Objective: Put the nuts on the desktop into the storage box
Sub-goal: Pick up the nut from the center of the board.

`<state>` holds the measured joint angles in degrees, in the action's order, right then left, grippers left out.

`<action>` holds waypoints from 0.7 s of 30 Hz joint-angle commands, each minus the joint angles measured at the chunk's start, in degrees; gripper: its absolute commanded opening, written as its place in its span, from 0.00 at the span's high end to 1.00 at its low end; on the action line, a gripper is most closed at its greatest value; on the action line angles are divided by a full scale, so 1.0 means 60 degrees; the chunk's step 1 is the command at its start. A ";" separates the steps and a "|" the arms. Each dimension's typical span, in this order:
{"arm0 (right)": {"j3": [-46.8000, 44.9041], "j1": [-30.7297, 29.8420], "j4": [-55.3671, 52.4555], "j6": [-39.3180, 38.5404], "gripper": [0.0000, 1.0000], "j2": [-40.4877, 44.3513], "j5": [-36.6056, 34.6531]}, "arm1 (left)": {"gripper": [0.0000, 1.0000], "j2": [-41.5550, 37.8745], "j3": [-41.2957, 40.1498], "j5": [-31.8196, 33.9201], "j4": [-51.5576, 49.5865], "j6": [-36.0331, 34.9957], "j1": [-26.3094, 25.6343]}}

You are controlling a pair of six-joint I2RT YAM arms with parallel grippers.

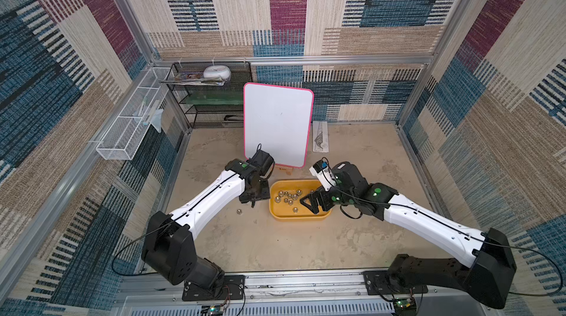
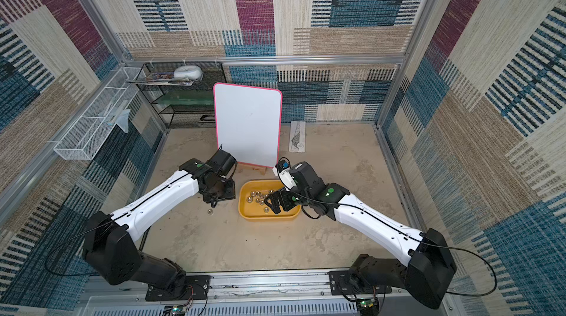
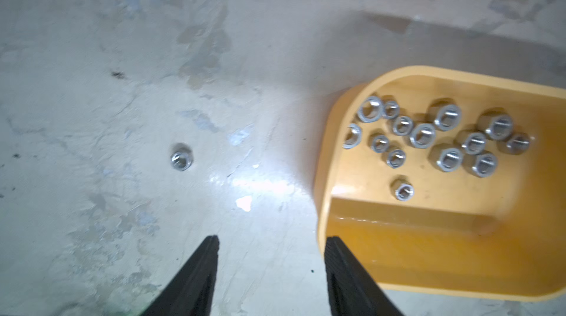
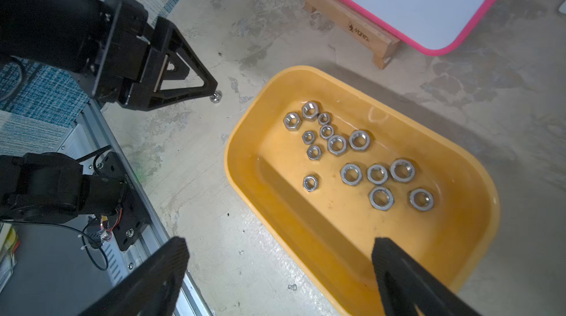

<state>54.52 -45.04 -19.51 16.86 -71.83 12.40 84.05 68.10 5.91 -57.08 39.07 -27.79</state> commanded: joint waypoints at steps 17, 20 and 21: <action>0.0434 -0.0013 0.0078 -0.0188 0.01 -0.0300 0.0219 | 0.47 0.0746 -0.1728 -0.0420 0.1332 -0.0847 0.1995; 0.0484 -0.0009 -0.0013 -0.0174 0.01 -0.0303 0.0131 | 0.47 0.1128 -0.1611 -0.0425 0.1560 -0.1141 0.2115; 0.0490 -0.0009 -0.0016 -0.0156 0.01 -0.0294 0.0108 | 0.48 0.1224 -0.1588 -0.0380 0.1554 -0.1213 0.2166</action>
<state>56.88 -45.08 -18.79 15.68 -73.84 13.91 90.21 58.06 4.19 -48.97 33.98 -15.42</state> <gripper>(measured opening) 0.992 0.526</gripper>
